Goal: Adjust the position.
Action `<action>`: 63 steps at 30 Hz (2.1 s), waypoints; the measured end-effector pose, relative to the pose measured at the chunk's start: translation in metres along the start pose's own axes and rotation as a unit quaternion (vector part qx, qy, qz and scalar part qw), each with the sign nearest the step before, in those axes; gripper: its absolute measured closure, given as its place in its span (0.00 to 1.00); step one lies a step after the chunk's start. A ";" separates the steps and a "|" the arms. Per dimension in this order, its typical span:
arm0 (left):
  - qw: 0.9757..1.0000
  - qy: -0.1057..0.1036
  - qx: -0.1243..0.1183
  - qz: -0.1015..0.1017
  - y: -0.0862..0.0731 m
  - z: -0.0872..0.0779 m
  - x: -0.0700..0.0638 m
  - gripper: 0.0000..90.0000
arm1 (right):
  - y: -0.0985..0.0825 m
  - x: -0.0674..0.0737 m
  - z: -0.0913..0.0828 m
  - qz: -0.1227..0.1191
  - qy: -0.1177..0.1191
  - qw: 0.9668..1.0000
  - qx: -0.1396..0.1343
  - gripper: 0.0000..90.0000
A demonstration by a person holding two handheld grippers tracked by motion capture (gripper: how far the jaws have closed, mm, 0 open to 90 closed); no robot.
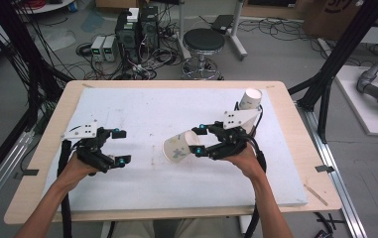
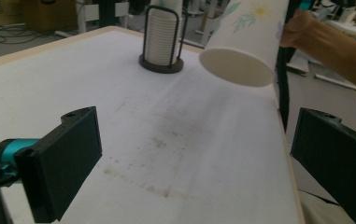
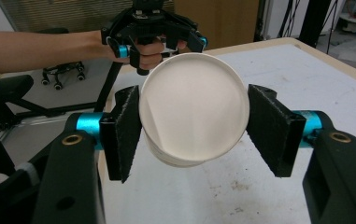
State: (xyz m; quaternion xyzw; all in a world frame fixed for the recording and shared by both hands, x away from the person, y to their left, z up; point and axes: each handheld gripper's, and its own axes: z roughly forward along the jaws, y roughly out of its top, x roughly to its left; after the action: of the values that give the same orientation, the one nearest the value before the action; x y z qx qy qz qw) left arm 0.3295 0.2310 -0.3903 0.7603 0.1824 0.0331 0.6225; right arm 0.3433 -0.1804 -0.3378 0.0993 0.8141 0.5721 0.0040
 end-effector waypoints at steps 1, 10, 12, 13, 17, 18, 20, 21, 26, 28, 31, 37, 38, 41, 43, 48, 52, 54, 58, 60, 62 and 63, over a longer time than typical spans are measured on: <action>1.000 -0.009 -0.003 0.000 0.001 0.003 -0.001 0.02 | 0.000 0.000 0.001 0.000 0.001 1.000 0.000 0.43; 0.998 -0.056 -0.006 0.017 0.015 0.029 -0.006 0.02 | 0.005 0.002 0.010 -0.008 0.015 1.000 -0.002 0.43; 0.997 -0.068 -0.009 0.017 0.018 0.035 -0.008 0.02 | 0.005 0.003 0.012 -0.007 0.018 1.000 -0.003 0.43; 0.997 -0.073 -0.011 0.017 0.019 0.037 -0.008 0.02 | 0.006 0.004 0.013 -0.007 0.021 1.000 -0.003 0.43; 0.996 -0.089 -0.015 0.019 0.024 0.047 -0.011 0.02 | 0.007 0.005 0.016 -0.011 0.025 1.000 -0.001 0.43; 0.996 -0.091 -0.015 0.020 0.024 0.050 -0.011 0.02 | 0.008 0.006 0.017 -0.010 0.029 1.000 -0.002 0.43; 0.995 -0.098 -0.014 0.021 0.025 0.055 -0.013 0.02 | 0.008 0.006 0.017 -0.010 0.028 1.000 -0.002 0.43; 0.995 -0.102 -0.014 0.019 0.025 0.057 -0.013 0.02 | 0.009 0.007 0.018 -0.011 0.031 0.999 -0.003 0.43; 0.993 -0.119 -0.011 0.022 0.029 0.069 -0.016 0.02 | 0.011 0.009 0.023 -0.017 0.040 0.999 -0.002 0.43; 0.992 -0.126 -0.013 0.024 0.033 0.072 -0.018 0.02 | 0.011 0.009 0.023 -0.017 0.039 0.999 -0.002 0.43; 0.991 -0.133 -0.009 0.031 0.037 0.078 -0.020 0.02 | 0.012 0.009 0.024 -0.018 0.042 0.999 -0.004 0.43; 0.989 -0.148 -0.003 0.029 0.038 0.089 -0.023 0.02 | 0.012 0.011 0.025 -0.018 0.047 0.999 -0.007 0.43; 0.988 -0.149 -0.001 0.029 0.038 0.090 -0.023 0.02 | 0.012 0.011 0.024 -0.018 0.048 0.999 -0.008 0.43; 0.988 -0.152 0.002 0.027 0.037 0.094 -0.023 0.02 | 0.012 0.011 0.024 -0.018 0.049 0.999 -0.011 0.43; 0.987 -0.156 0.005 0.026 0.037 0.096 -0.022 0.02 | 0.012 0.011 0.023 -0.018 0.051 0.998 -0.015 0.43; 0.987 -0.159 0.010 0.023 0.035 0.102 -0.021 0.02 | 0.013 0.011 0.022 -0.020 0.055 0.998 -0.020 0.43; 0.986 -0.162 0.016 0.026 0.034 0.104 -0.021 0.04 | 0.013 0.011 0.022 -0.018 0.058 0.998 -0.021 0.43; 0.985 -0.168 0.015 0.029 0.034 0.104 -0.021 0.12 | 0.013 0.012 0.021 -0.018 0.058 0.998 -0.023 0.43; 0.985 -0.168 0.018 0.032 0.034 0.104 -0.022 0.13 | 0.013 0.011 0.021 -0.018 0.057 0.998 -0.024 0.43; 0.985 -0.167 0.020 0.032 0.033 0.104 -0.022 0.13 | 0.013 0.011 0.020 -0.019 0.056 0.998 -0.027 0.43; 0.985 -0.168 0.019 0.034 0.033 0.103 -0.022 0.14 | 0.013 0.011 0.020 -0.018 0.057 0.998 -0.027 0.43; 0.985 -0.168 0.019 0.036 0.033 0.102 -0.022 0.15 | 0.013 0.012 0.020 -0.019 0.056 0.998 -0.026 0.43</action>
State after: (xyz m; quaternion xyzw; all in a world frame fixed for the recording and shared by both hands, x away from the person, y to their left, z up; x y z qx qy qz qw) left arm 0.3456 0.1231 -0.3773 0.7726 0.0486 -0.0765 0.6284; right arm 0.3363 -0.1560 -0.3312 0.0515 0.7997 0.5975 -0.0286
